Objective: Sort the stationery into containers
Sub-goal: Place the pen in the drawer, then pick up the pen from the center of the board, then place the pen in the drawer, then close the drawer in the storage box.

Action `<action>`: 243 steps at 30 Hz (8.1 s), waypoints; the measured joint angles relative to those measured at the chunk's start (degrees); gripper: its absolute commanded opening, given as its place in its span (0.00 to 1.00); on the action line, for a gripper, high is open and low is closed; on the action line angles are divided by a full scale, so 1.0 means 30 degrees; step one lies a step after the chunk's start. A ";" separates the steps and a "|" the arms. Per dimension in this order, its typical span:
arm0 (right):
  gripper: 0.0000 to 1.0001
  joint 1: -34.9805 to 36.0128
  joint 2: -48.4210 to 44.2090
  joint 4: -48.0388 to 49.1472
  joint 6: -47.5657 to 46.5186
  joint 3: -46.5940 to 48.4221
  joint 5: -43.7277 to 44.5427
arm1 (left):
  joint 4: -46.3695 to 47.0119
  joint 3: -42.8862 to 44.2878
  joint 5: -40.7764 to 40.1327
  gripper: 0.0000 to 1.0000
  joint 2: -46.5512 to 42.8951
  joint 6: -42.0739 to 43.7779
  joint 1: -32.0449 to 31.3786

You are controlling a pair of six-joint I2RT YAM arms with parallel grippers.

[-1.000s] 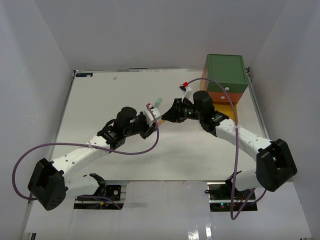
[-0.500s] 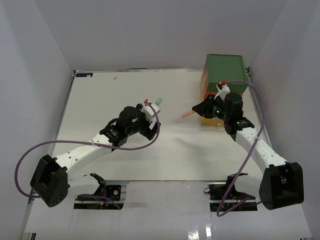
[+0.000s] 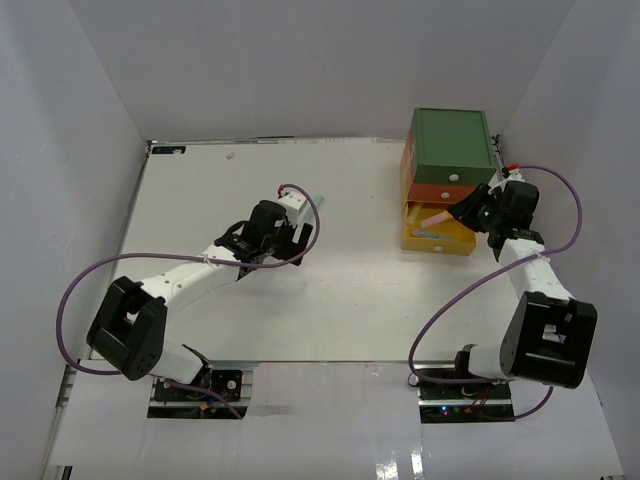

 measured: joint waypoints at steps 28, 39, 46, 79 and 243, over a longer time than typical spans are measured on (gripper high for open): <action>0.95 -0.0233 -0.4583 -0.3235 -0.2987 0.0852 0.1260 | -0.0692 0.6222 0.1749 0.96 0.7133 -0.3104 0.2696; 0.95 -0.0240 -0.6382 -0.1865 -0.1894 -0.0947 -0.2528 | -0.0903 1.0936 0.1843 0.81 1.2480 -0.2135 0.2550; 0.95 -0.0240 -0.6666 -0.1166 -0.1377 -0.1348 -0.3541 | -0.1122 1.2167 0.1486 0.64 1.3704 -0.1362 0.2288; 0.95 1.1591 -0.1115 0.0714 0.0619 -0.0510 -0.4568 | -0.0080 0.0838 0.4393 0.19 -0.1880 0.2849 -0.1829; 0.57 0.0816 0.9012 1.1766 0.1355 -0.1042 0.1005 | 0.1064 -0.0940 0.2710 0.98 -0.4131 -0.2710 0.5559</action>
